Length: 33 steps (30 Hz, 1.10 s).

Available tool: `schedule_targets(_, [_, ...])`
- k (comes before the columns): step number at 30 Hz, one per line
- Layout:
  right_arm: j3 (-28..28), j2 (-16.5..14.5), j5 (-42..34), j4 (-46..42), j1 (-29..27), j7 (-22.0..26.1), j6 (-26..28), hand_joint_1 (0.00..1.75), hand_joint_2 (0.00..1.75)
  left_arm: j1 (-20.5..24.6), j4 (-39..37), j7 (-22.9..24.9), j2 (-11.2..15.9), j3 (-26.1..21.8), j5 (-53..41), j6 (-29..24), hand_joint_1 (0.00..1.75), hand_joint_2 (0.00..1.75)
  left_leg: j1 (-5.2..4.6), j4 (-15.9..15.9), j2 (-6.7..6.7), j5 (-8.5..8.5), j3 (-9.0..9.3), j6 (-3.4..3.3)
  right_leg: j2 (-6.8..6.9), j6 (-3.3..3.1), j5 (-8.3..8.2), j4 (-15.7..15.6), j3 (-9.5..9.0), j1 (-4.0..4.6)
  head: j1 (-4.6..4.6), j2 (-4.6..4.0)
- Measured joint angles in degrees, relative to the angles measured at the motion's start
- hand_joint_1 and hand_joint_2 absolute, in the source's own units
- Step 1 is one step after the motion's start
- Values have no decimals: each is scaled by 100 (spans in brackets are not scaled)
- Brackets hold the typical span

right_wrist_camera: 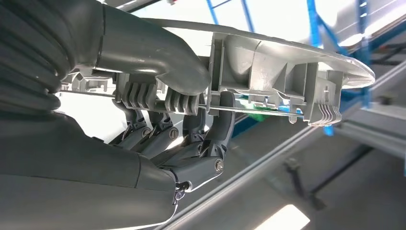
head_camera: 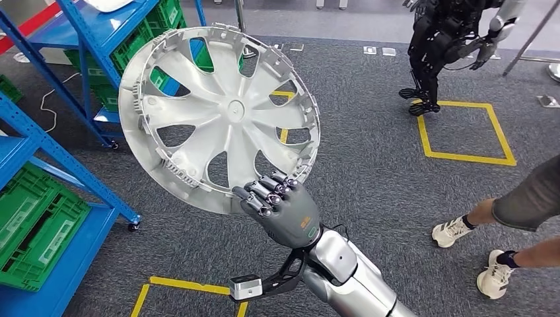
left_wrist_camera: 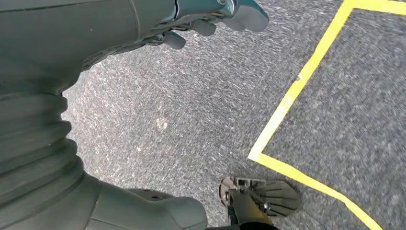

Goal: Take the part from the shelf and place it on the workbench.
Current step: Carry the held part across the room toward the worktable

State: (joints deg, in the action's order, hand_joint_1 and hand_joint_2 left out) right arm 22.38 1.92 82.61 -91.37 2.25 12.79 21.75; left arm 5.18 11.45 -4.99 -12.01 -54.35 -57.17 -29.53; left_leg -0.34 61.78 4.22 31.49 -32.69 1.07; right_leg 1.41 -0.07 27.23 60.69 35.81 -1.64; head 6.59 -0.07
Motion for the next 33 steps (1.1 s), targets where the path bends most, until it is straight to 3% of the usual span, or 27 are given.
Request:
schedule_targets(2, [-1, -1, 45, -51, -53, -51, -25, 175, 175, -16, -8, 30, -9, -35, 49, 14, 0, 175, 21, 670, -302, 410, -277, 26, -123, -47, -35, -15, 31, 3, -7, 0])
schedule_targets(4, [-2, 3, 77, -91, -137, -82, -35, 175, 175, -46, -17, -5, -22, -77, 109, 52, 0, 175, 21, 1272, -382, 631, -539, 6, -287, -68, -63, -19, 66, 21, -8, 0])
schedule_targets(5, [-2, 8, 83, -112, -187, -87, -31, 175, 175, -57, -19, -47, -30, -92, 122, 68, 0, 175, 18, 1302, -396, 570, -549, -21, -374, -68, -71, -18, 73, 29, -8, 0])
schedule_targets(7, [-2, 23, 70, -170, -273, -87, -16, 175, 175, -63, -20, -154, -46, -108, 101, 94, 0, 175, 5, 753, -504, 155, -295, -109, -550, -60, -80, -19, 58, 39, -8, 0])
schedule_targets(9, [-1, 39, 10, -227, -315, -56, 1, 175, 175, -61, -21, -243, -56, -113, 22, 107, 0, 175, -3, 83, -879, -195, 2, -208, -703, -17, -110, -35, 65, 2, 3, 0])
schedule_targets(11, [10, 47, -71, -267, -328, 2, 13, 175, 175, -61, -22, -331, -64, -111, -44, 104, 0, 175, -28, -143, -1113, -284, 90, -256, -857, 69, -169, -67, 115, -81, 4, 0])
schedule_targets(13, [24, 50, -125, -303, -329, 40, 17, 175, 175, -53, -22, -428, -79, -113, -55, 91, 0, 175, -47, -293, -964, -320, 160, -275, -1007, 163, -231, -121, 144, -114, -6, 0])
schedule_targets(14, [27, 54, -144, -318, -324, 47, 17, 175, 175, -41, -21, -477, -83, -114, -46, 84, 0, 175, -39, -422, -859, -338, 223, -273, -929, 189, -219, -105, 167, -88, -2, 0])
schedule_targets(15, [31, 60, -158, -329, -307, 50, 16, 175, 175, -31, -20, -525, -87, -115, -33, 76, 0, 175, -30, -554, -746, -360, 282, -276, -763, 205, -141, 5, 231, -53, 14, 0])
schedule_targets(17, [51, 69, -177, -334, -264, 57, 14, 175, 175, -15, -18, -593, -86, -119, 10, 65, 0, 175, -30, -669, -535, -391, 310, -264, -336, 216, 194, 566, 496, 9, 74, 0])
schedule_targets(19, [79, 79, -195, -333, -241, 66, 13, 175, 175, -16, -18, -613, -80, -129, 70, 49, 0, 175, -42, -618, -344, -392, 243, -270, -201, 242, 475, 1191, 750, 20, 126, 0])
schedule_targets(20, [87, 85, -211, -332, -235, 68, 13, 175, 175, -16, -19, -608, -77, -138, 102, 39, 0, 175, -44, -574, -253, -385, 202, -270, -182, 252, 481, 1276, 751, 21, 138, 0])
schedule_targets(21, [91, 90, -228, -332, -224, 69, 13, 175, 175, -15, -19, -595, -75, -148, 125, 30, 0, 175, -43, -524, -170, -373, 162, -267, -156, 255, 394, 1133, 629, 21, 139, 0])
schedule_targets(22, [93, 92, -250, -331, -205, 72, 10, 175, 175, -13, -20, -568, -75, -158, 145, 22, 0, 175, -43, -469, -92, -355, 126, -256, -98, 251, 250, 782, 391, 23, 141, 0])
schedule_targets(24, [99, 92, -281, -319, -148, 91, 1, 175, 175, -9, -19, -481, -72, -175, 172, 10, 0, 175, -58, -364, 35, -305, 83, -213, 133, 187, 78, 118, -19, 45, 143, 0])
schedule_targets(26, [127, 87, -287, -302, -81, 123, -20, 175, 175, 0, -17, -381, -67, -196, 202, 0, 0, 175, -65, -310, 136, -262, 79, -146, 256, 99, 65, -83, -129, 80, 145, 0])
schedule_targets(27, [142, 85, -283, -297, -53, 135, -31, 175, 175, 5, -18, -342, -68, -210, 217, -3, 0, 175, -66, -301, 191, -250, 90, -114, 228, 72, 37, -99, -128, 90, 152, 0])
schedule_targets(28, [157, 83, -274, -295, -34, 142, -42, 175, 175, 11, -19, -308, -72, -225, 231, -4, 0, 175, -53, -298, 221, -246, 102, -81, 156, 32, 17, -97, -119, 88, 146, 0])
schedule_targets(30, [176, 79, -254, -295, -8, 137, -56, 175, 175, 15, -20, -251, -85, -248, 236, -4, 0, 175, -31, -155, 49, -112, 64, -6, 53, -37, -43, -129, -100, 64, 140, 0])
schedule_targets(32, [191, 63, -242, -296, 12, 124, -69, 175, 175, 3, -23, -200, -99, -265, 230, -5, 0, 175, 1, 407, -270, 277, -161, 54, -55, -83, -98, -144, -56, 47, 117, 0])
schedule_targets(33, [195, 55, -238, -296, 17, 120, -77, 175, 175, -7, -25, -186, -107, -271, 229, -6, 0, 175, 11, 801, -356, 495, -320, 66, -123, -91, -125, -143, -18, 47, 107, 0])
